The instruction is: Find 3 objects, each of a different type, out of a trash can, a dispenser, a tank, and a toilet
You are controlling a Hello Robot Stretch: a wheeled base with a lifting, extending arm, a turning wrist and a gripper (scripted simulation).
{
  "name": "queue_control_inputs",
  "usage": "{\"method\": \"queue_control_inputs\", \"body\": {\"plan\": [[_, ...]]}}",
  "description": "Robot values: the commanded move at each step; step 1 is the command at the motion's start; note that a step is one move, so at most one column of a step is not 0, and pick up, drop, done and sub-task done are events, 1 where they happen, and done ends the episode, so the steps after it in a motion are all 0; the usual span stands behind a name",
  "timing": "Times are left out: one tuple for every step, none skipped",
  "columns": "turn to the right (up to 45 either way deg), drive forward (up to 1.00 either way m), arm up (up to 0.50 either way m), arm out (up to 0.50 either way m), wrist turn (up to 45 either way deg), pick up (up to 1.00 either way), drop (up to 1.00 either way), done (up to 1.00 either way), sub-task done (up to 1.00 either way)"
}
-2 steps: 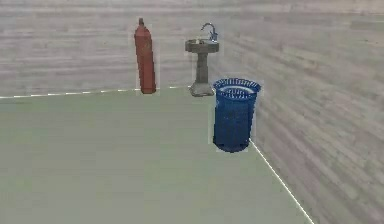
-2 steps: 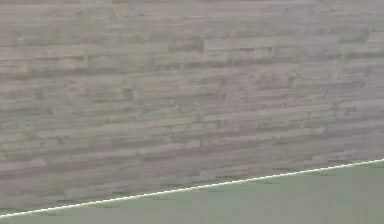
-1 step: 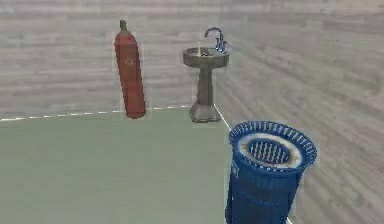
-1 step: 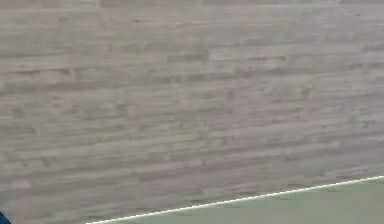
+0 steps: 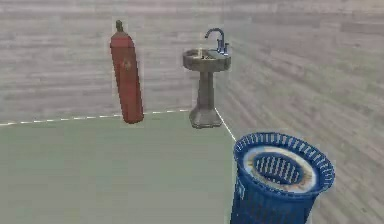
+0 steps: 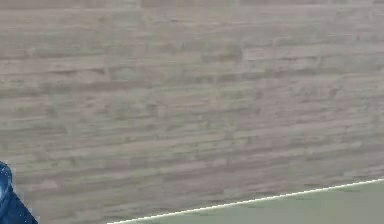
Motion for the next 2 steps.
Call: {"method": "queue_control_inputs", "body": {"plan": [[27.0,0.00,0.00,0.00,0.0,0.00,0.00,0.00,0.00],[0.0,0.00,0.00,0.00,0.0,0.00,0.00,1.00,0.00]]}}
